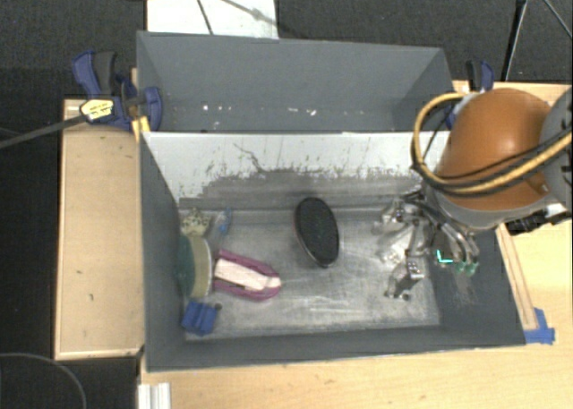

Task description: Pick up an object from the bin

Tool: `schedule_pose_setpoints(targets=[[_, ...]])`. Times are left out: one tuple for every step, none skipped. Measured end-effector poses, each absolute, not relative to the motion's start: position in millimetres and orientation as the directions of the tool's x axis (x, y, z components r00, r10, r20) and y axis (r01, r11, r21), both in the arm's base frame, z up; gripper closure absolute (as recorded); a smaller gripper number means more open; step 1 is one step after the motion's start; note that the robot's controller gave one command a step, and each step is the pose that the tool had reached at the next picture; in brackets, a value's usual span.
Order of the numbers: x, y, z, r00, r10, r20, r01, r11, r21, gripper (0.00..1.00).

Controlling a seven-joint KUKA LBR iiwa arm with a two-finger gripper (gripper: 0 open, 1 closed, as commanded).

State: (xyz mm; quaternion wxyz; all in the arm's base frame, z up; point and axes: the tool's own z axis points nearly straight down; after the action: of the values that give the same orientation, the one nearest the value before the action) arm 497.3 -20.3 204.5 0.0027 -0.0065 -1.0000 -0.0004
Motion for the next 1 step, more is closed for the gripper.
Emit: schedule_pose_setpoints(targets=[[548.9,-111.3,72.2,-0.979,-0.202,-0.009,-0.202,0.979,-0.003,0.0]])
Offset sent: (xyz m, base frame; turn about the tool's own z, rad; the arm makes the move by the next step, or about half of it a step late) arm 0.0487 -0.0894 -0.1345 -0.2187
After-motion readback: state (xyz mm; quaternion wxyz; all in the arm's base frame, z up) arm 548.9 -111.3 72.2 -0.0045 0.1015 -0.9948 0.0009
